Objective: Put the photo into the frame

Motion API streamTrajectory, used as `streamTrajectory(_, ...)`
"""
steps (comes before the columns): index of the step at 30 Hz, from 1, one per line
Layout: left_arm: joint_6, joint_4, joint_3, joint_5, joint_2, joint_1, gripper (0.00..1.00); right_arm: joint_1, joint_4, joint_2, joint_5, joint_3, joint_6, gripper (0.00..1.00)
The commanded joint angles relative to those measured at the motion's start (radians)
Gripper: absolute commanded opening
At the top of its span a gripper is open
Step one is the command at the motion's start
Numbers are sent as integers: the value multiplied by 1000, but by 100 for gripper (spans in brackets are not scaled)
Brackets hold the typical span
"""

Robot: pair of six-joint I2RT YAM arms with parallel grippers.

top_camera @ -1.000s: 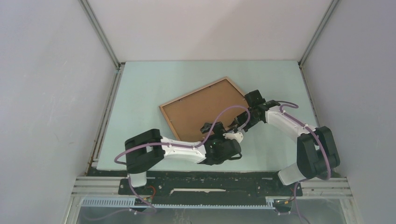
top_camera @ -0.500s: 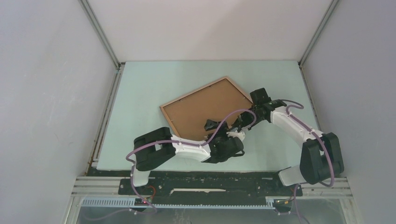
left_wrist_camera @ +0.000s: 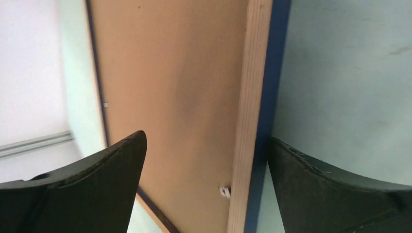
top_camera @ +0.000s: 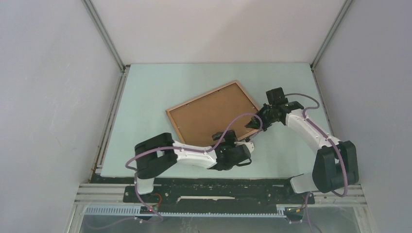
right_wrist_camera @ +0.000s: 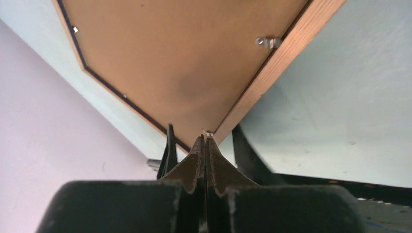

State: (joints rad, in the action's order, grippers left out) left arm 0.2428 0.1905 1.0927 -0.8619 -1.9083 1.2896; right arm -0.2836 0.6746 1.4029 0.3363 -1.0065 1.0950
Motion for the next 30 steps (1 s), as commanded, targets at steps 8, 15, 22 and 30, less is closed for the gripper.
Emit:
streamTrajectory(8, -270, 7, -137, 516, 371, -54, 100, 48, -11, -68, -169, 122, -421, 50)
streamTrajectory(15, -531, -52, -278, 933, 693, -445, 100, -32, -186, -131, -42, 303, -287, 100)
streamTrajectory(22, -795, -88, -202, 785, 633, -788, 100, -126, -264, -51, -79, 305, -80, 100)
streamTrajectory(30, -687, 1, 133, 853, 256, -1062, 100, -184, -259, 122, -103, 232, 40, 98)
